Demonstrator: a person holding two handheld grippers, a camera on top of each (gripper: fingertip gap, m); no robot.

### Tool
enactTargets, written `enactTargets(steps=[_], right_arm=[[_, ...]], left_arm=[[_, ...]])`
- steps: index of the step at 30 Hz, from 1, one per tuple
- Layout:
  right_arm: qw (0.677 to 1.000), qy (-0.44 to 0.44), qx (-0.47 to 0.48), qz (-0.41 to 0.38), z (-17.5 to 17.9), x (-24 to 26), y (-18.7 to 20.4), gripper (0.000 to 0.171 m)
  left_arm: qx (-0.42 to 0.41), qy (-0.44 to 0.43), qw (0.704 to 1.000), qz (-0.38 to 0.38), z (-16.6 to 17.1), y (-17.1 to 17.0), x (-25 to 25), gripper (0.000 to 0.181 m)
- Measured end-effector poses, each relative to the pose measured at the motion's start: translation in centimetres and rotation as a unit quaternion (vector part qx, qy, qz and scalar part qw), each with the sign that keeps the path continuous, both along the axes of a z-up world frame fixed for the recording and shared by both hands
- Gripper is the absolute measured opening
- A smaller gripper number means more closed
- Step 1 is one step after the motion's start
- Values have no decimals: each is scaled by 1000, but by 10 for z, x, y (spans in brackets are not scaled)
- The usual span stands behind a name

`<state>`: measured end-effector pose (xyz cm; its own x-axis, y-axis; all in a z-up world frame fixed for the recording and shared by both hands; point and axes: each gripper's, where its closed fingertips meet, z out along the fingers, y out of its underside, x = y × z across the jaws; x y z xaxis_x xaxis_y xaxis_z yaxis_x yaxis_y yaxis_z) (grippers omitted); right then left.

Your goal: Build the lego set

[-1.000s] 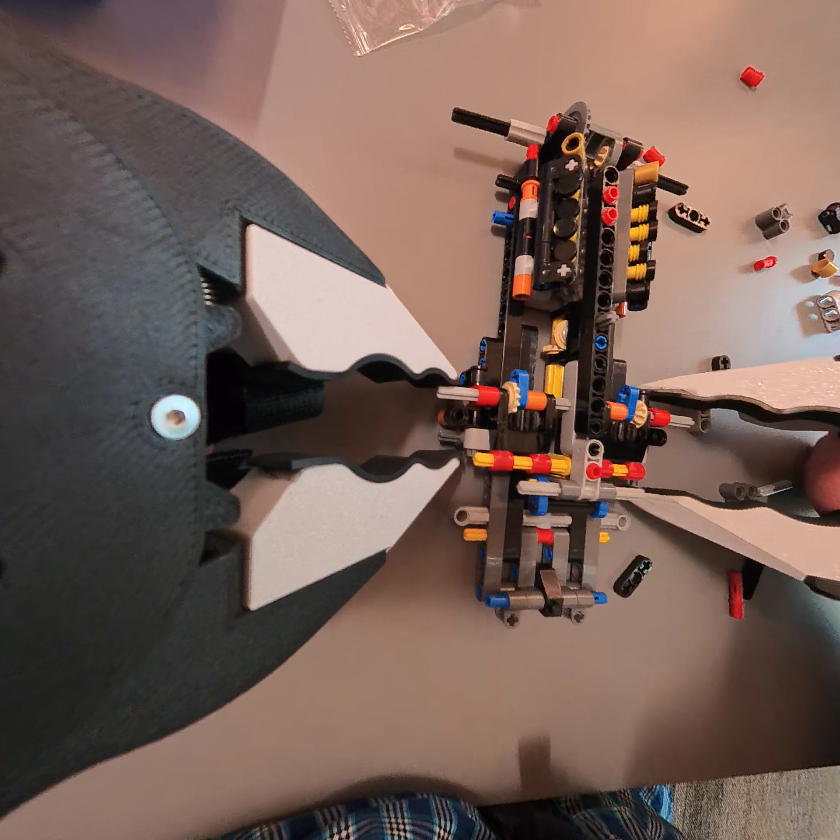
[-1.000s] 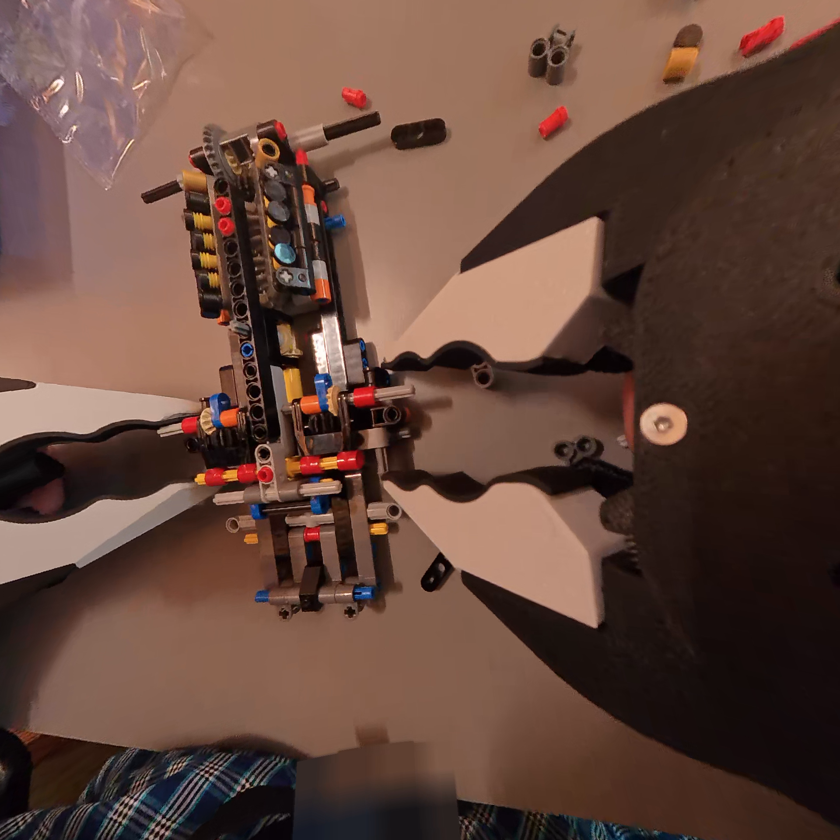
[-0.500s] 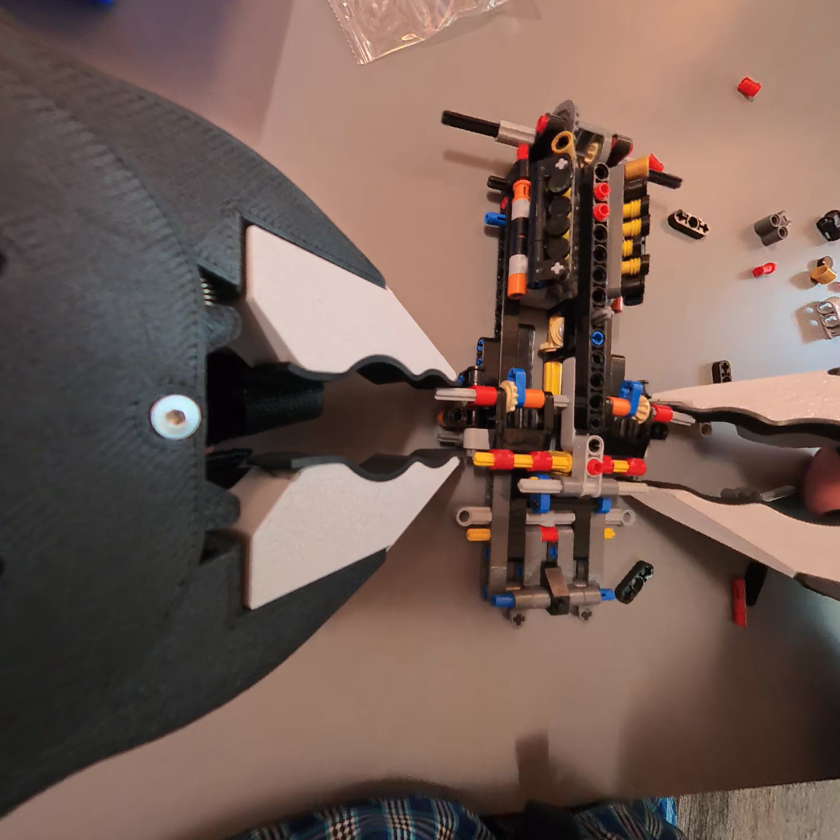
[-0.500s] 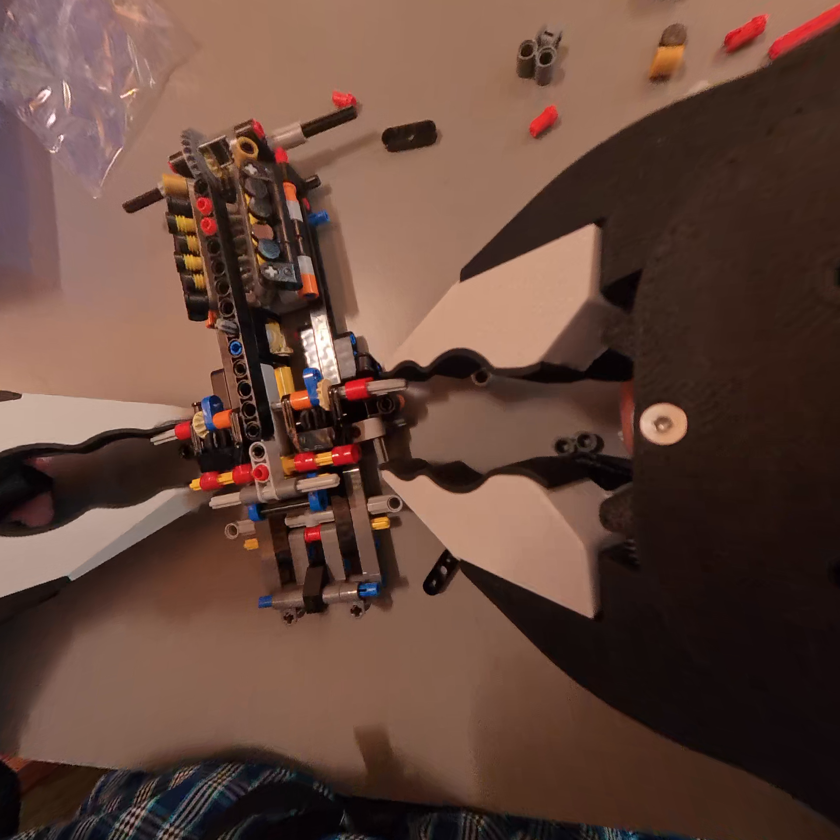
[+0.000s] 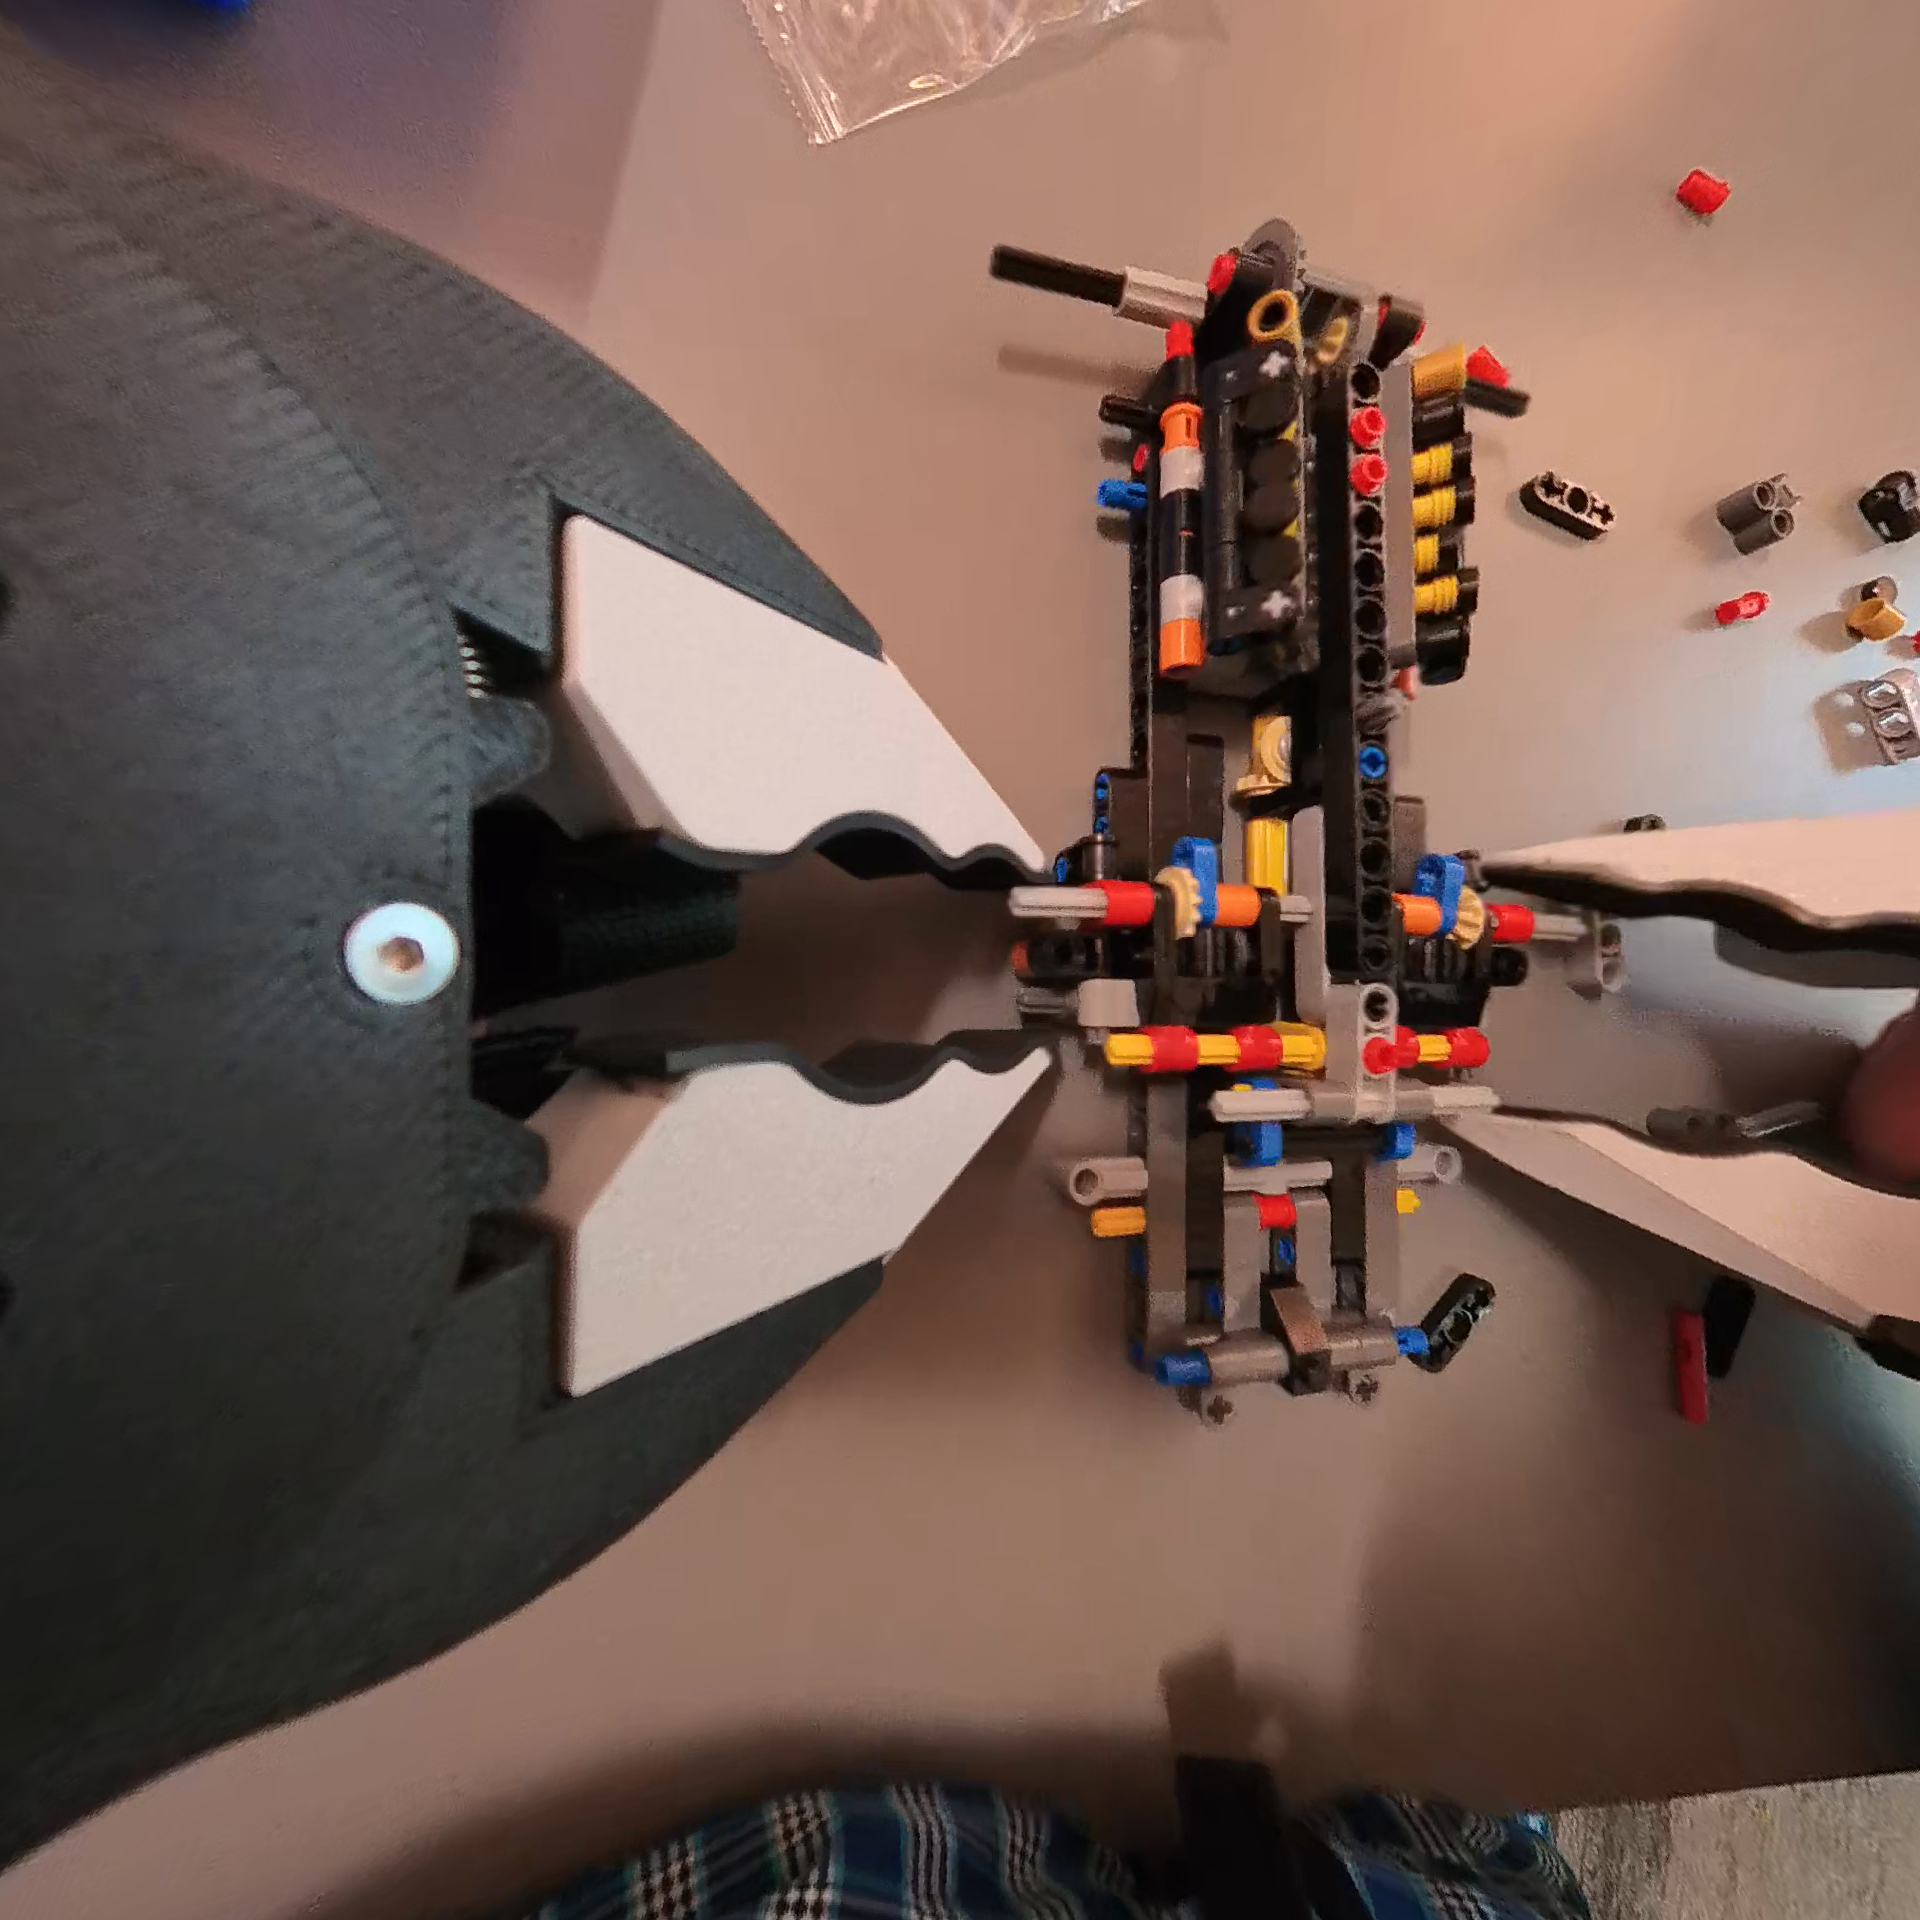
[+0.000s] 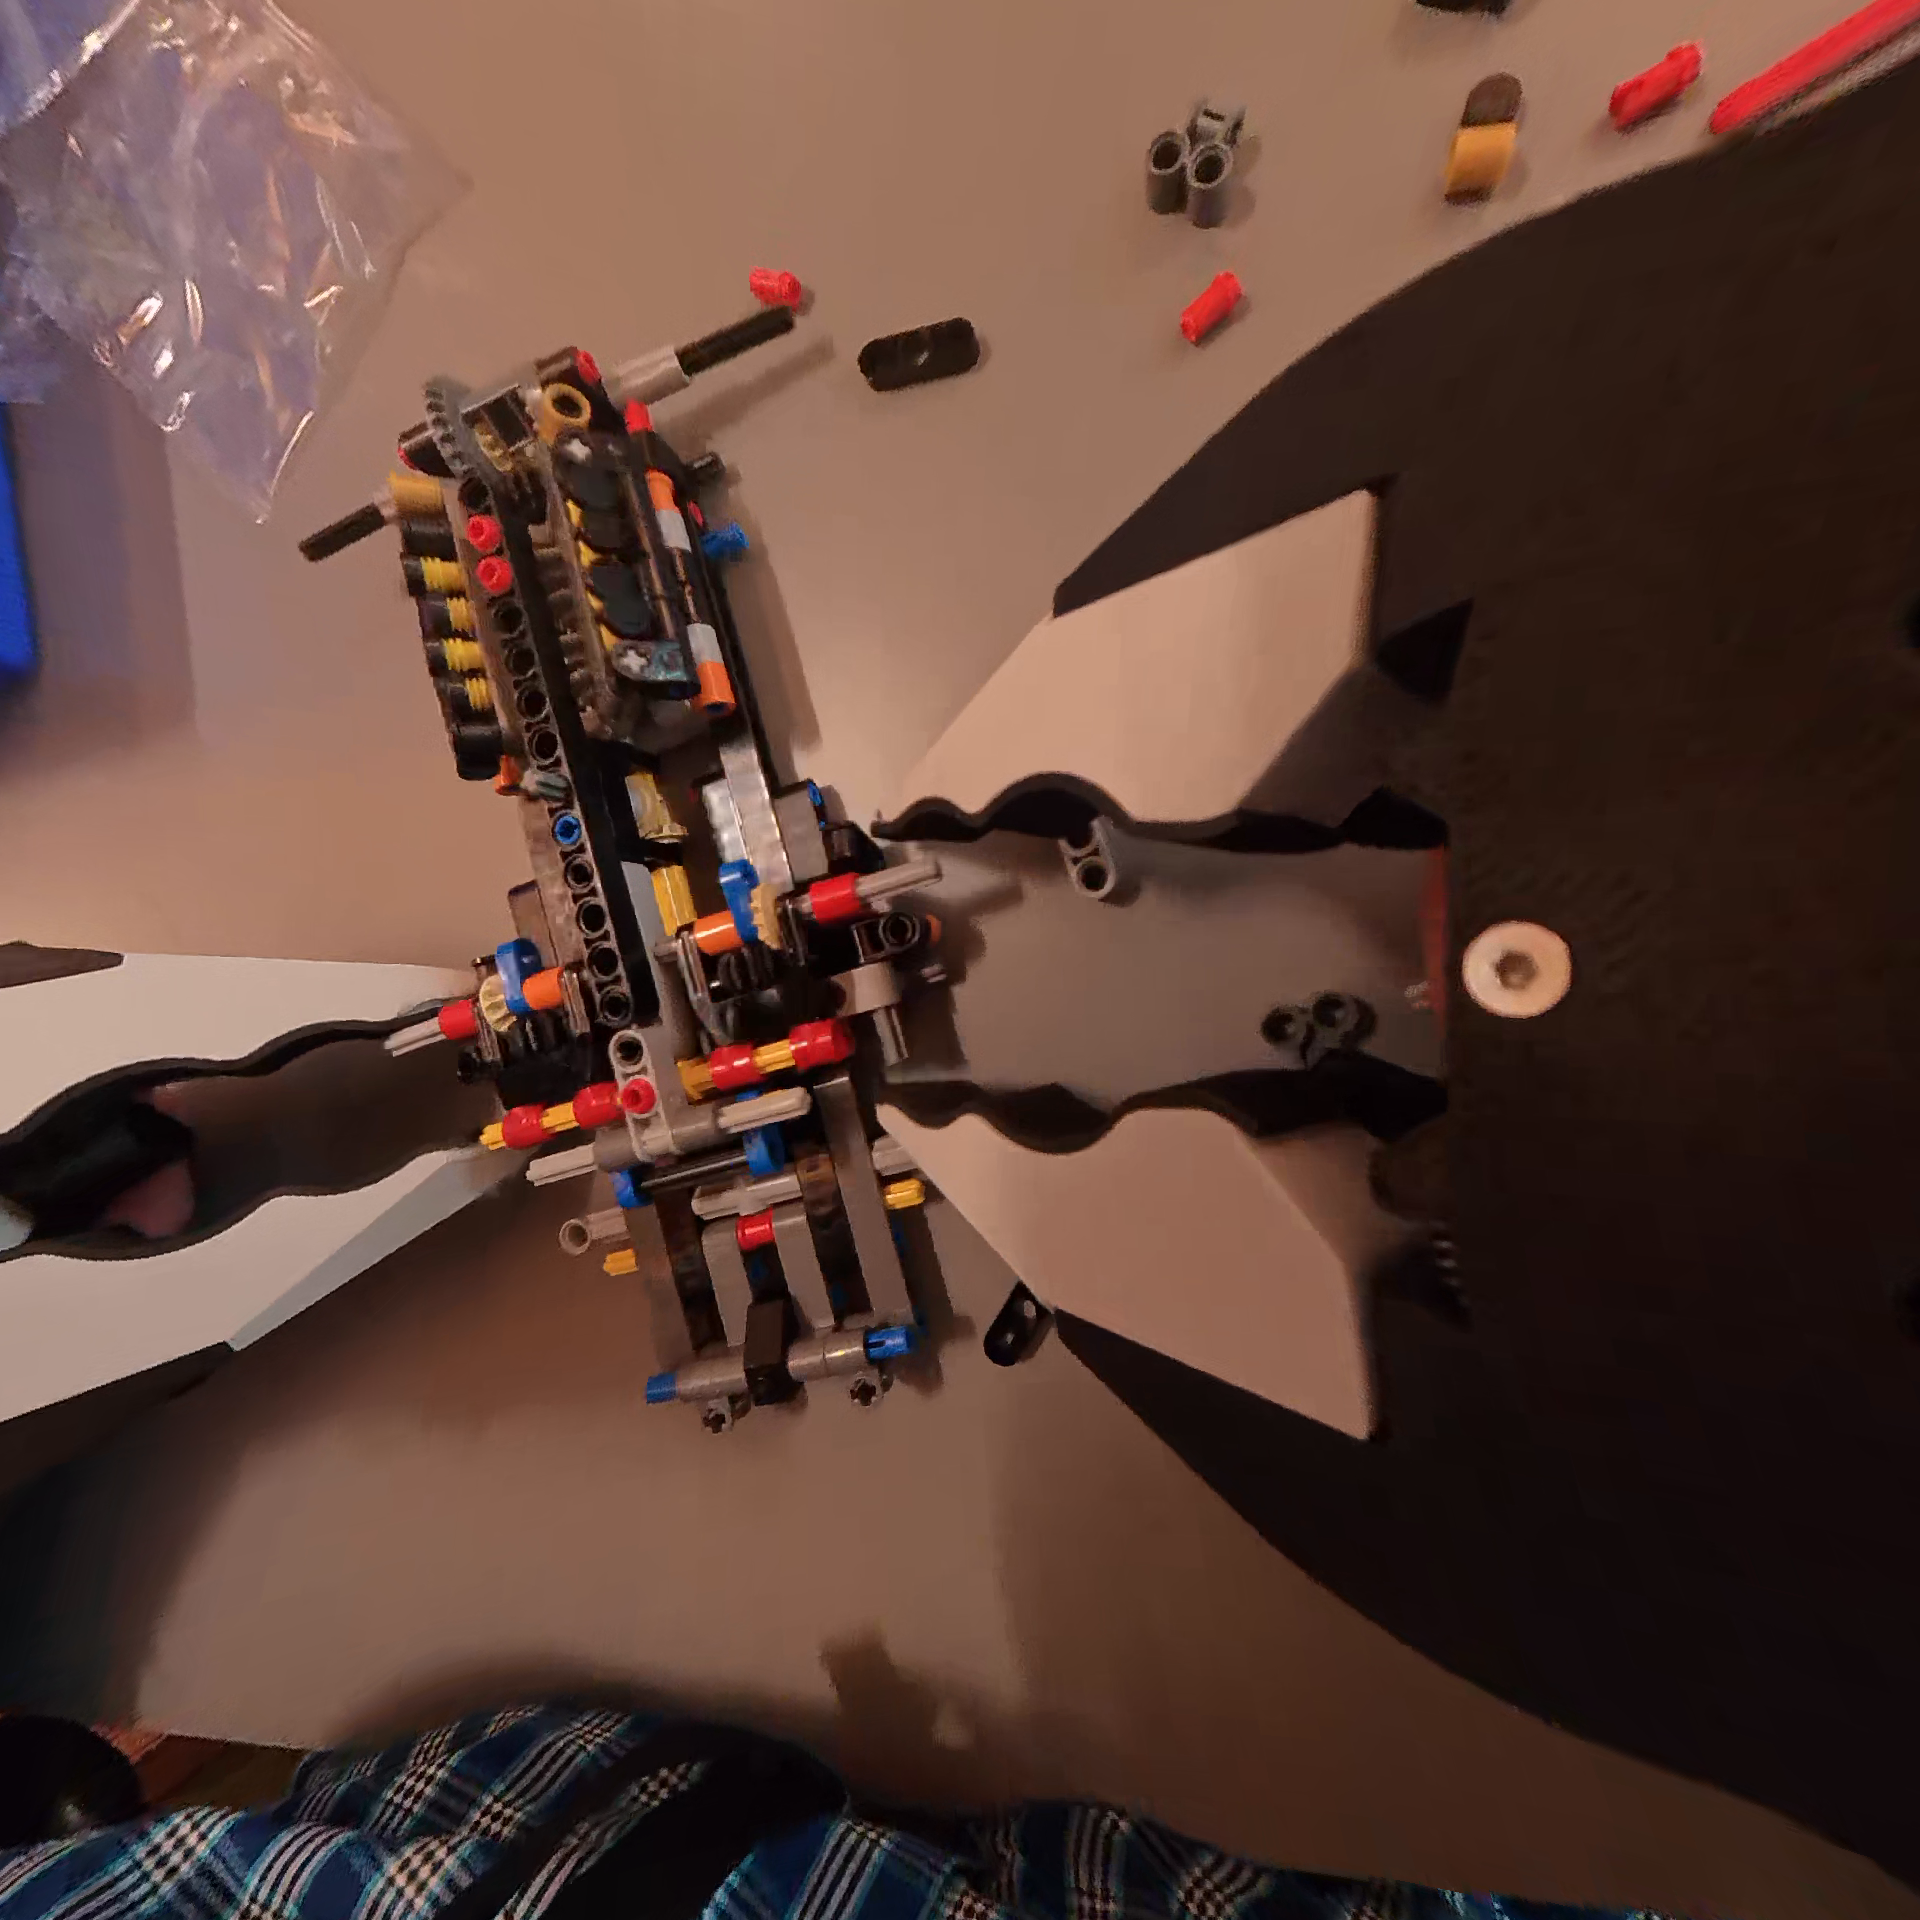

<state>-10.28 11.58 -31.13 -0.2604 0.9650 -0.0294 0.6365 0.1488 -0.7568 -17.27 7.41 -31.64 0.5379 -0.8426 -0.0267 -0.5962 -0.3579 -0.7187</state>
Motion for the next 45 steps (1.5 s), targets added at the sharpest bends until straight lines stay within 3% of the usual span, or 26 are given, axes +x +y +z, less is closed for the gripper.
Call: enactTargets(steps=[3, 14, 45], right_arm=[[1000, 6, 1, -2, 3, -1, 2, 53], [999, 3, -1, 46, 0, -6, 0, 43], [999, 11, 16, 39, 1, -5, -1, 41]], left_arm=[[0, 0, 1000, -1, 0, 0, 0, 26], [-1, -1, 1000, -6, -2, 0, 2, 26], [-3, -10, 1000, 1, 0, 3, 1, 30]])
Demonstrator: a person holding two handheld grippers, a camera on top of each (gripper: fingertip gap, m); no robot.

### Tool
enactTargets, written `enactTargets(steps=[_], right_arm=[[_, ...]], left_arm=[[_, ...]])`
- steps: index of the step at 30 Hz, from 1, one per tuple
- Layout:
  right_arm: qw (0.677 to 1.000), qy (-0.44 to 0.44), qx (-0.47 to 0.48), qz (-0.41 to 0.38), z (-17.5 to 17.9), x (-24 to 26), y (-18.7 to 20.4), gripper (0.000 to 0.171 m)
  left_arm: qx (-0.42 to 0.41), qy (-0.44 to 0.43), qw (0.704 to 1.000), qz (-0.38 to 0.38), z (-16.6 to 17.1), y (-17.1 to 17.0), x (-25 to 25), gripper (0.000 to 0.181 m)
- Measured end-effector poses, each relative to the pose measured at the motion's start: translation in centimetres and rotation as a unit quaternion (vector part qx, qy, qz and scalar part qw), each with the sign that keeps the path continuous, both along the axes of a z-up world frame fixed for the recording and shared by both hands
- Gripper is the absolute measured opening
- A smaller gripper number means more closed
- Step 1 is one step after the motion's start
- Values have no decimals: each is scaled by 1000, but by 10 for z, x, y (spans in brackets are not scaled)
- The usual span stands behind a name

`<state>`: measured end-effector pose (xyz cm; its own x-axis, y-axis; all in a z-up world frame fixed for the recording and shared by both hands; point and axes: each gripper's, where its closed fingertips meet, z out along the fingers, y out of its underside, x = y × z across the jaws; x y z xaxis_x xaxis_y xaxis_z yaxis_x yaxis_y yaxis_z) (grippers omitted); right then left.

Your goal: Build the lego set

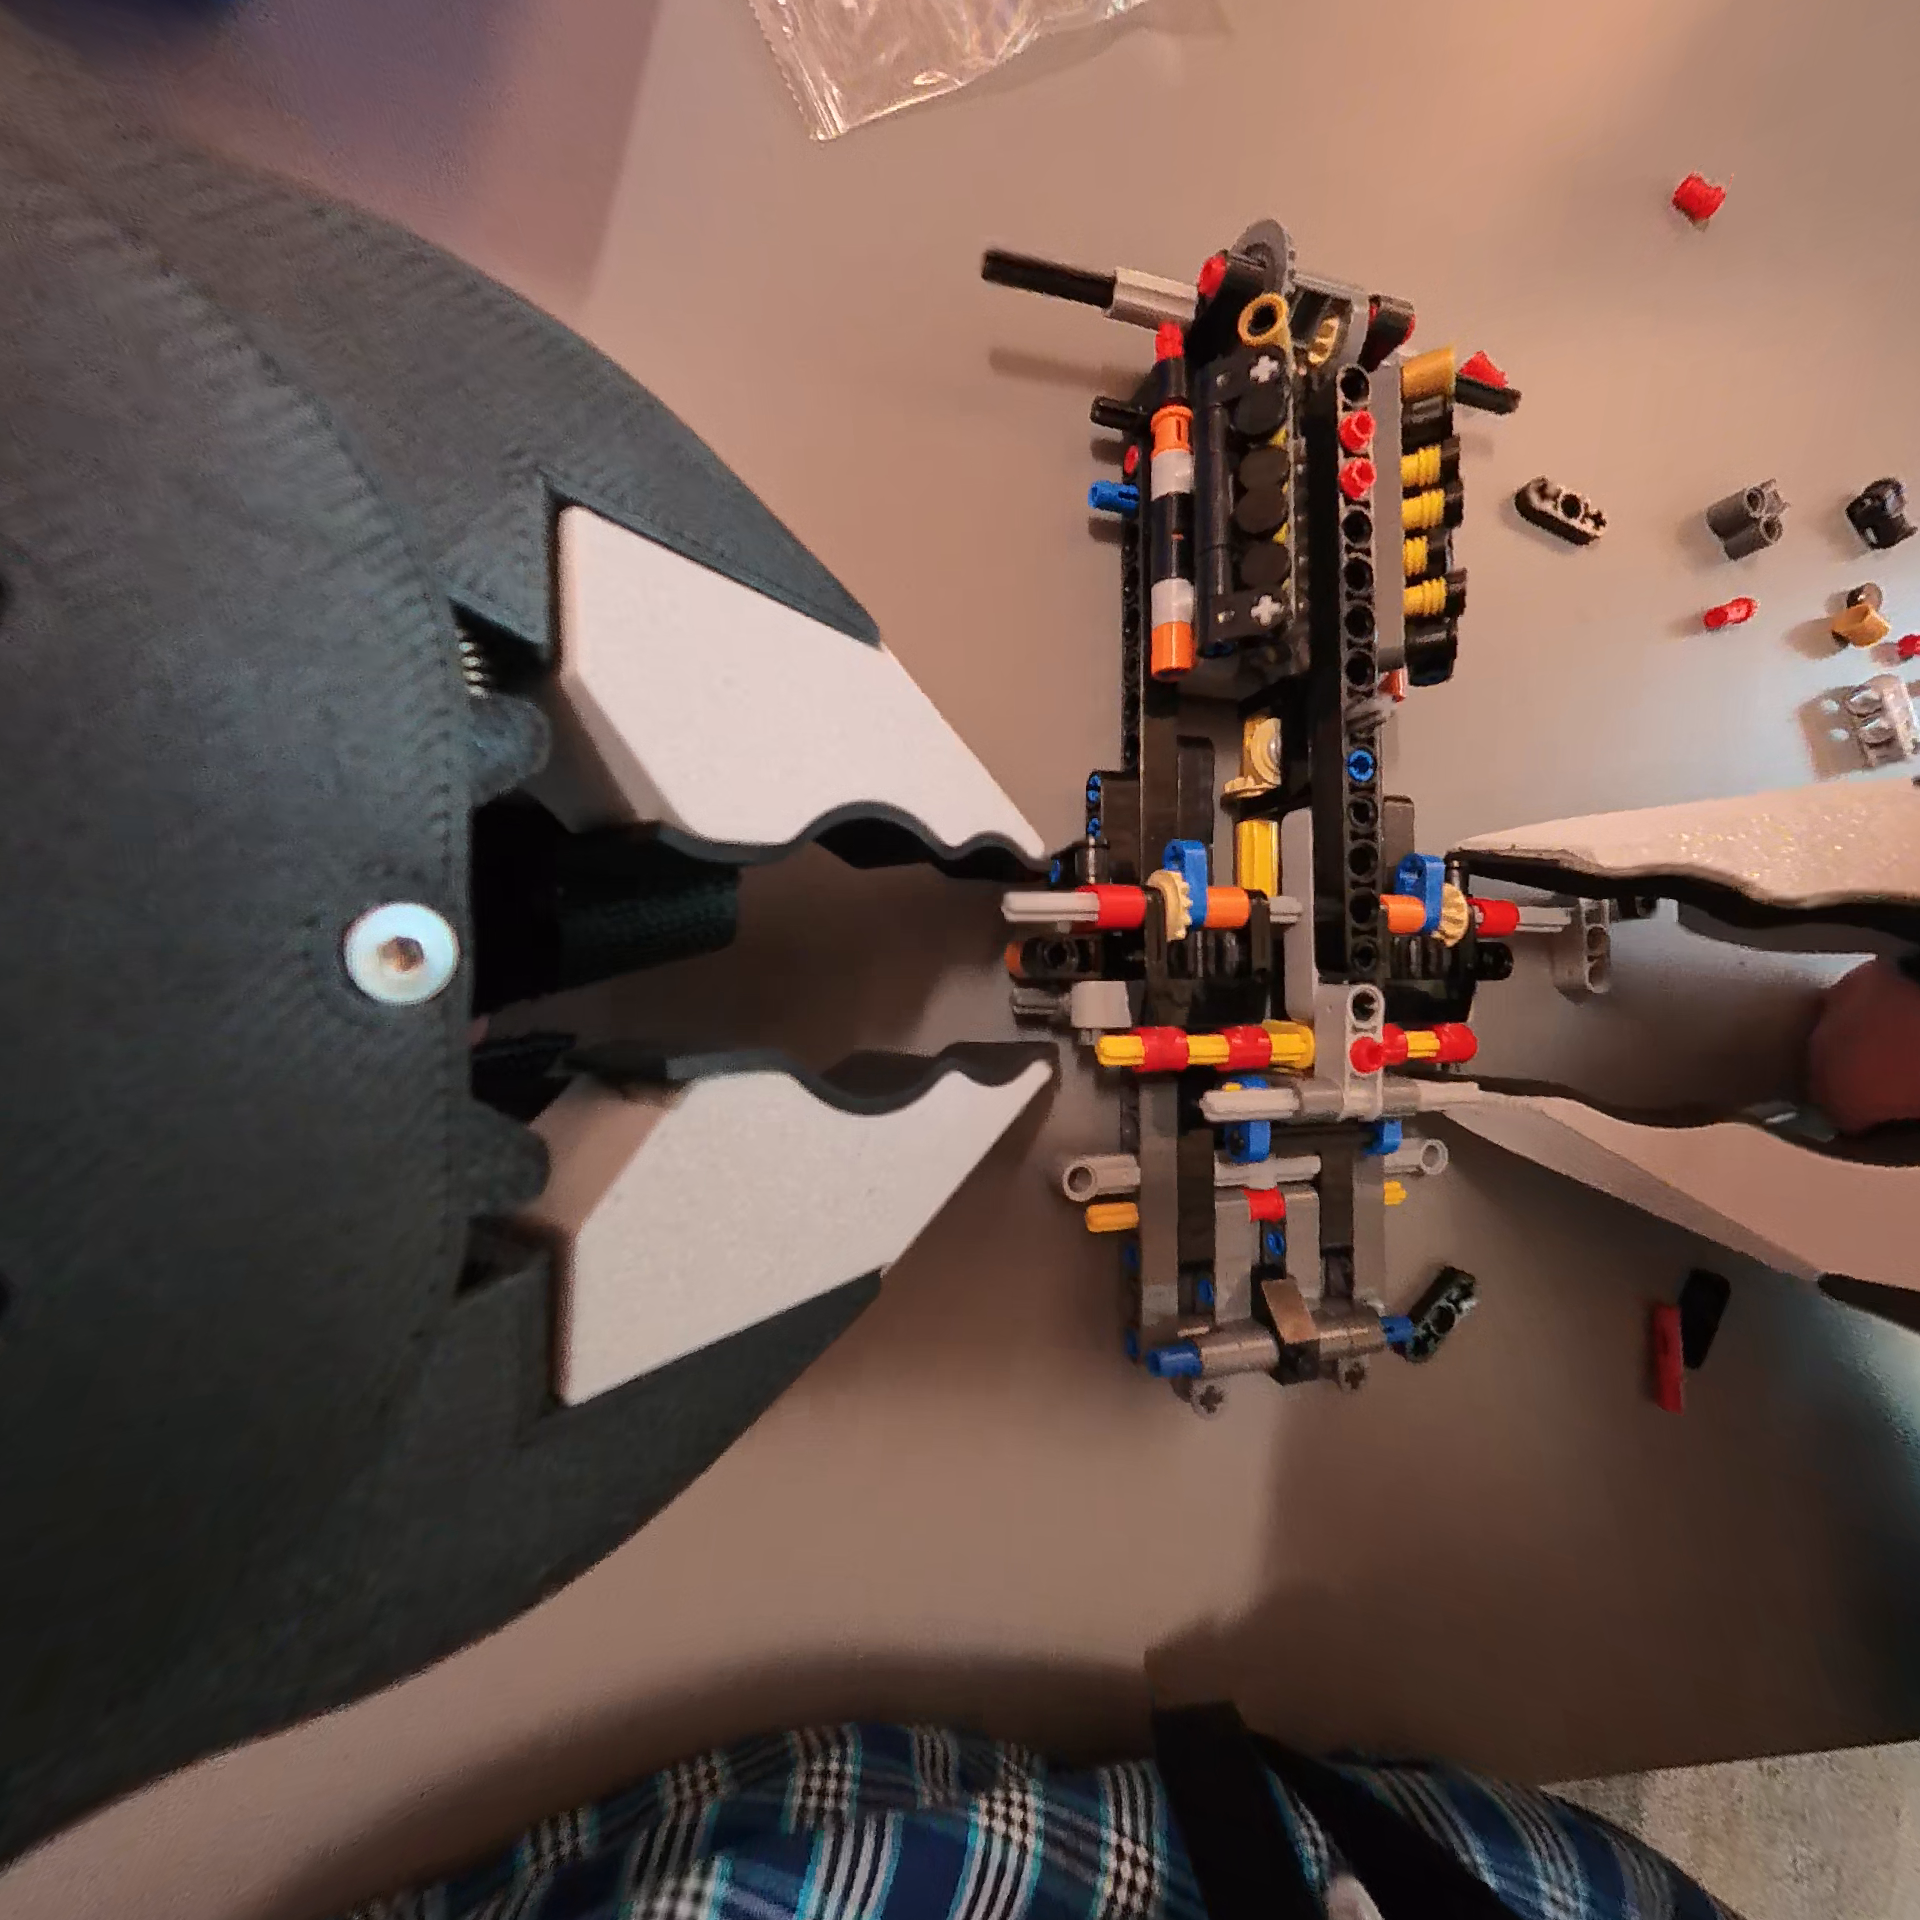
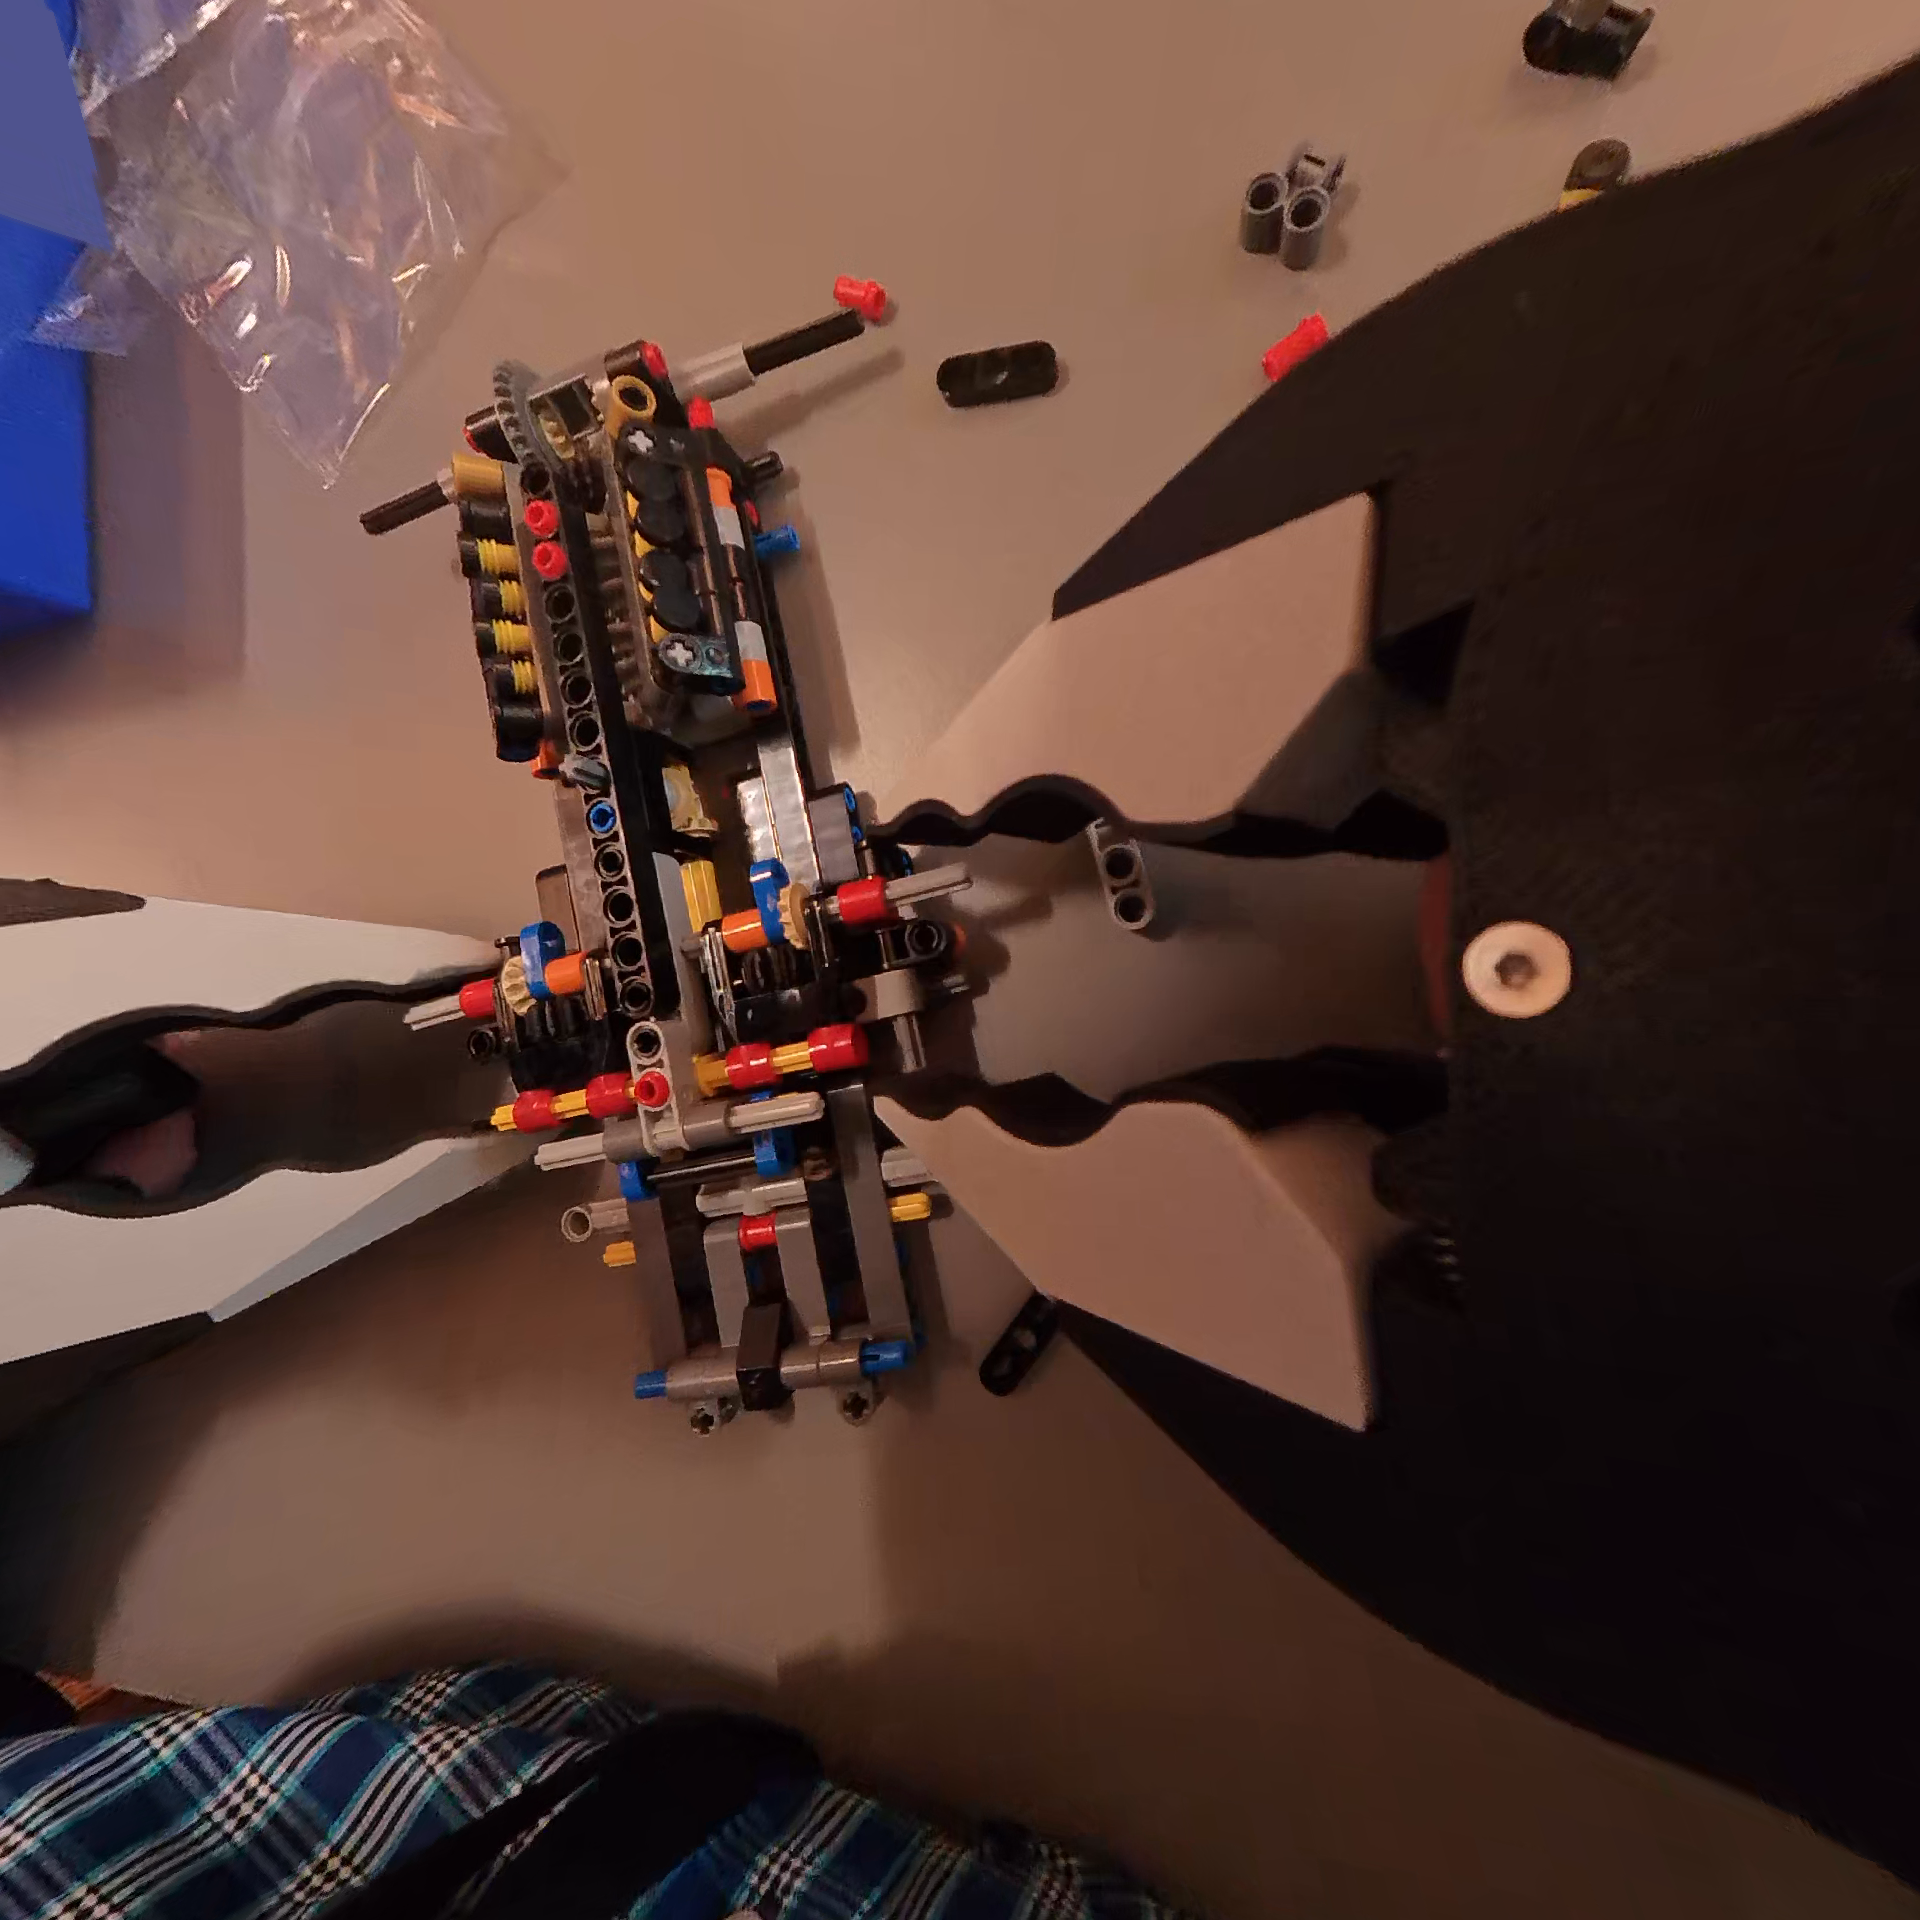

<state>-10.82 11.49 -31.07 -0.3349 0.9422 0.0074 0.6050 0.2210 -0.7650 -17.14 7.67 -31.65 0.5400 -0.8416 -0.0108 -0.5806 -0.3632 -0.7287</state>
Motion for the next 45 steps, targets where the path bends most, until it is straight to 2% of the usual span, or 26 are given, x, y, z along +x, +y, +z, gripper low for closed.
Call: enactTargets(steps=[4, 11, 29, 31, 33, 39, 41, 43, 45], right_arm=[[1000, 2, 6, -4, 0, 1, -1, 41], [1000, 4, 18, -8, 0, 1, -3, 40], [1000, -12, -20, -20, 1, -2, 0, 40], [1000, -9, -17, -23, 1, -3, -2, 41], [1000, -7, -20, -24, 4, -2, -3, 52], [999, -23, -14, -19, 3, 9, -3, 49], [999, -23, -12, -24, 3, 11, -3, 41], [999, -26, -8, -37, 1, 11, -1, 40], [999, -23, -3, -42, -1, 9, -1, 43]], left_arm=[[3, -27, 1000, 13, 7, 3, -2, 30], [6, -11, 1000, 13, 4, 3, -1, 28], [-10, -29, 999, 34, 6, 6, -5, 30], [-7, -16, 999, 51, 5, 8, -11, 38], [-5, -19, 997, 69, 9, 8, -14, 40], [2, -54, 990, 134, 35, -1, -15, 67], [3, -73, 987, 143, 43, -9, -4, 76], [9, -45, 989, 142, 36, -18, 7, 90], [22, -11, 988, 151, 27, -21, 14, 93]])
